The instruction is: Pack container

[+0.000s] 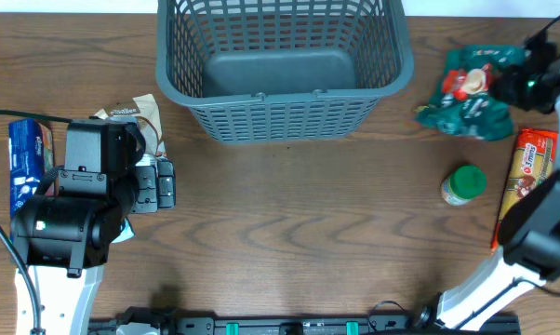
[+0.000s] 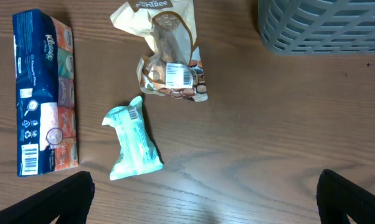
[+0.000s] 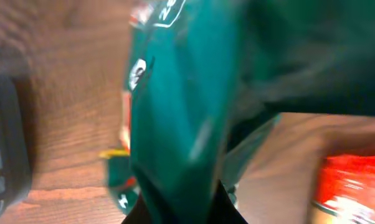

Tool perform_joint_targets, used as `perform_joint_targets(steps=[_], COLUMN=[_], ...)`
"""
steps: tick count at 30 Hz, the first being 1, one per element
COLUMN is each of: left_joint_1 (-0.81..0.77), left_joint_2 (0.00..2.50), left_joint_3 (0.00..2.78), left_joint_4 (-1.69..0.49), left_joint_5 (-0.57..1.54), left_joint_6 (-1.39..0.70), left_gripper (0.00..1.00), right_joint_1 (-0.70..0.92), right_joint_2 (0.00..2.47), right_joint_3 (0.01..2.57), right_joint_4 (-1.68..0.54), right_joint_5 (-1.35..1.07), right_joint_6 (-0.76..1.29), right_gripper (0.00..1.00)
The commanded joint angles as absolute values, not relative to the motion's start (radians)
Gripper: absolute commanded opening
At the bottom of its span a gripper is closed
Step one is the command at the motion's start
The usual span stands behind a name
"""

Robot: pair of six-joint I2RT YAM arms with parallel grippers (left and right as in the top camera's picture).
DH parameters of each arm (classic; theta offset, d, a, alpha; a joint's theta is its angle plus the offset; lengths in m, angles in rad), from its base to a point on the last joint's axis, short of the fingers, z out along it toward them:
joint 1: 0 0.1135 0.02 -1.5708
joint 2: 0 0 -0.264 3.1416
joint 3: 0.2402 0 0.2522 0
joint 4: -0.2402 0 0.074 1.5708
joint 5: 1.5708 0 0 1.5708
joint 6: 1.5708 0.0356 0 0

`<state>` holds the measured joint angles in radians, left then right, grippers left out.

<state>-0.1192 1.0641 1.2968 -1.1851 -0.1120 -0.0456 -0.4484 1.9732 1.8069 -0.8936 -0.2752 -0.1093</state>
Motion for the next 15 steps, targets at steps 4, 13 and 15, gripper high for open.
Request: perform_joint_targets(steps=[4, 13, 15], left_joint_1=[-0.114, -0.114, -0.114], left_joint_2=[1.064, 1.064, 1.064], left_joint_3=[1.303, 1.303, 1.303], left_joint_4=[-1.188, -1.188, -1.188], left_joint_5=[-0.117, -0.117, -0.117], left_joint_6=[-0.046, -0.042, -0.042], left_gripper=[0.99, 0.99, 0.99], right_joint_1=[-0.445, -0.443, -0.443], right_joint_2=[1.89, 1.888, 1.888], right_joint_3=[1.826, 1.826, 1.826], right_joint_4=[-0.883, -0.89, -0.889], right_joint_5=[-0.291, -0.291, -0.291], right_joint_6=[-0.11, -0.113, -0.113], right_gripper=[0.02, 0.01, 0.02])
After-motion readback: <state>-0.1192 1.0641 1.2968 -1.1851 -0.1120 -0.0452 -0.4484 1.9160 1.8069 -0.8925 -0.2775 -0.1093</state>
